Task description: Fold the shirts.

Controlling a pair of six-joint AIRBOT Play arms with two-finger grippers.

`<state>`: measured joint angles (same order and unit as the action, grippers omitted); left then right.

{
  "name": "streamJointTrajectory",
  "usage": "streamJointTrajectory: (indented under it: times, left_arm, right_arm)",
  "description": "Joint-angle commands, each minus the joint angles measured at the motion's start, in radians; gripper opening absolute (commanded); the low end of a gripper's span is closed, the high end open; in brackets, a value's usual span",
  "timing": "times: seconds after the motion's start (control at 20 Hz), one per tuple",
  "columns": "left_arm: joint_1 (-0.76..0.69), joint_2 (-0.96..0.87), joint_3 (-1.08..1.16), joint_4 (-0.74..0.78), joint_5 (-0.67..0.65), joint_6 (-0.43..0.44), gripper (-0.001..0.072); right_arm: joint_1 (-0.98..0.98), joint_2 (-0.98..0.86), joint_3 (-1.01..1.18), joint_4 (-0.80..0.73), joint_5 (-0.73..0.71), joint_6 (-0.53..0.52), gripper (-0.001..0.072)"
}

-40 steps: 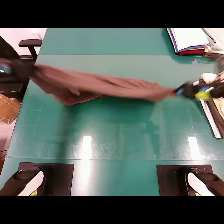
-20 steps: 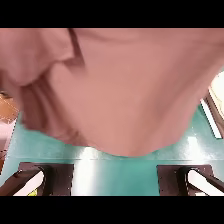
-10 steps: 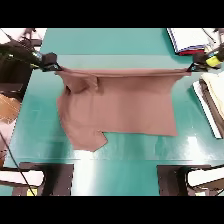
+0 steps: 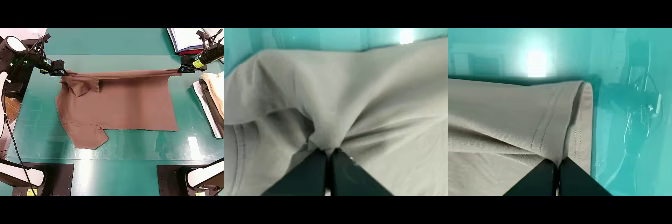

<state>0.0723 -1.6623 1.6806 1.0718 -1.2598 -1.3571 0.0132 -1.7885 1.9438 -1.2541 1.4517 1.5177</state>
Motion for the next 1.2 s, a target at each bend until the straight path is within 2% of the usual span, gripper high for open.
streamJointTrajectory:
  times: [0.0,0.05,0.1,0.15,0.2,0.35,0.45,0.55,0.75,0.85,1.0,1.15]
  left_arm:
    - [0.0,-0.004,-0.001,0.007,-0.052,0.003,0.0026]
    - [0.0,-0.004,-0.001,0.014,-0.058,-0.005,0.0028]
    - [0.0,-0.004,-0.001,0.02,-0.057,-0.005,0.011]
    - [0.0,-0.003,-0.001,0.021,-0.06,-0.009,0.0447]
    - [0.0,0.0,-0.001,0.032,-0.066,-0.036,0.0557]
    - [0.0,0.05,-0.001,0.149,-0.132,-0.075,0.0541]
    - [0.0,0.119,-0.031,0.239,-0.147,-0.106,0.0541]
    - [0.0,0.216,-0.15,0.261,-0.134,-0.109,0.0541]
    - [0.0,0.423,-0.55,0.261,-0.016,-0.109,0.0541]
    - [0.0,0.502,-0.735,0.258,0.05,-0.142,0.0542]
    - [0.0,0.55,-0.916,0.253,0.101,-0.18,0.0542]
    - [0.0,0.55,-0.999,0.224,0.15,-0.192,0.0542]
  right_arm:
    - [0.002,0.0,-0.022,0.003,0.001,0.0,0.0016]
    - [0.002,0.001,-0.021,0.006,0.0,0.001,0.0031]
    - [0.002,0.002,-0.019,0.006,0.0,0.001,0.0196]
    - [-0.001,0.001,-0.008,0.006,0.011,0.0,0.0393]
    - [-0.011,0.002,0.008,0.006,0.024,0.0,0.04]
    - [-0.043,0.024,0.04,0.006,0.124,-0.014,0.0399]
    - [-0.064,0.099,-0.05,0.006,0.142,-0.045,0.0398]
    - [-0.084,0.201,-0.2,0.011,0.136,-0.076,0.0398]
    - [-0.116,0.389,-0.518,0.143,0.057,-0.128,0.0397]
    - [-0.113,0.453,-0.632,0.166,0.029,-0.14,0.0397]
    - [-0.089,0.516,-0.734,0.164,0.009,-0.154,0.0398]
    - [-0.056,0.555,-0.789,0.164,-0.018,-0.158,0.0397]
